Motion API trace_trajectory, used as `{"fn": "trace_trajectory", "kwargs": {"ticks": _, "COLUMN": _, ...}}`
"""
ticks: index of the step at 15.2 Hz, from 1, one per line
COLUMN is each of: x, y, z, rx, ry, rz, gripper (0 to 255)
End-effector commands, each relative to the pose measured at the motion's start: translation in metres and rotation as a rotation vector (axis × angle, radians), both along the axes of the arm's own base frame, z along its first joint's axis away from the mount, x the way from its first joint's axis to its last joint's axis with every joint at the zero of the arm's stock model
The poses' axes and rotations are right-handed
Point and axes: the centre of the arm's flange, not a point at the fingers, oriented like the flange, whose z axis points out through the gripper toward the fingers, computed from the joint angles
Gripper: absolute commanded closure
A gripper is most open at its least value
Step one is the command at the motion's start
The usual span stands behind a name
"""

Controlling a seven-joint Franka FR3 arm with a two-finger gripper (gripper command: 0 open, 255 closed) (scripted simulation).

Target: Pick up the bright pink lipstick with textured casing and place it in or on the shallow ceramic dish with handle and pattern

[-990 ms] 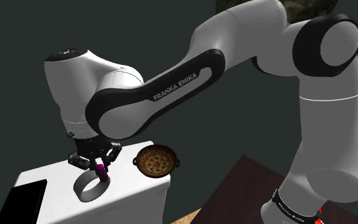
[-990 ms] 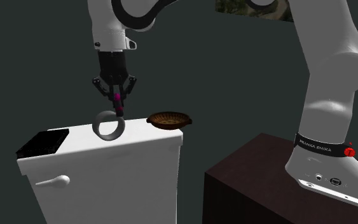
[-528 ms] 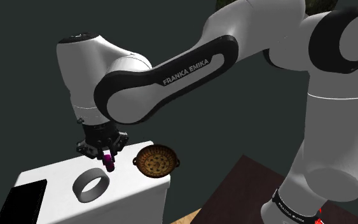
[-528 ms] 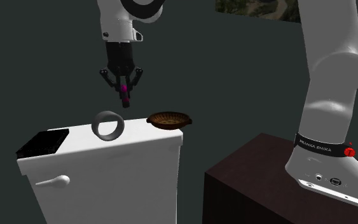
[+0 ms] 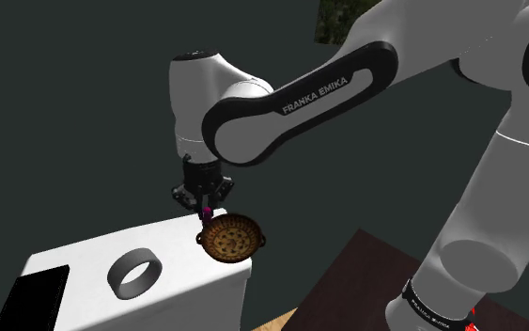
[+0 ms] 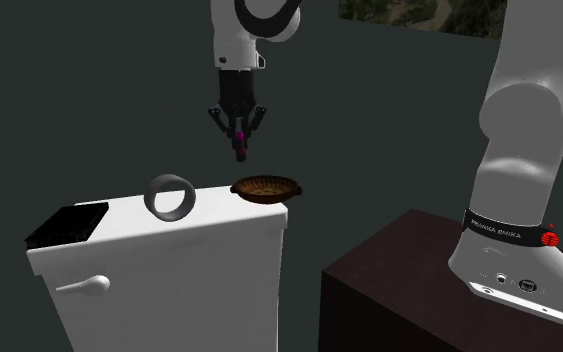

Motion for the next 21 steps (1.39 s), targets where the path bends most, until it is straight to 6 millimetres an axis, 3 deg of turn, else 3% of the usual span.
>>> {"fn": "trace_trajectory", "kwargs": {"ticks": 1, "x": 0.0, "y": -0.026, "z": 0.0, "rx": 0.0, "ry": 0.0, "rz": 0.001, "gripper": 255}}
{"fn": "trace_trajectory", "kwargs": {"ticks": 5, "x": -0.002, "y": -0.072, "z": 0.001, "rx": 0.0, "ry": 0.0, "rz": 0.001, "gripper": 255}}
{"fn": "trace_trajectory", "kwargs": {"ticks": 18, "x": -0.002, "y": -0.072, "z": -0.068, "rx": 0.0, "ry": 0.0, "rz": 0.001, "gripper": 255}}
{"fn": "trace_trajectory", "kwargs": {"ticks": 21, "x": -0.002, "y": -0.072, "z": -0.072, "rx": 0.0, "ry": 0.0, "rz": 0.001, "gripper": 255}}
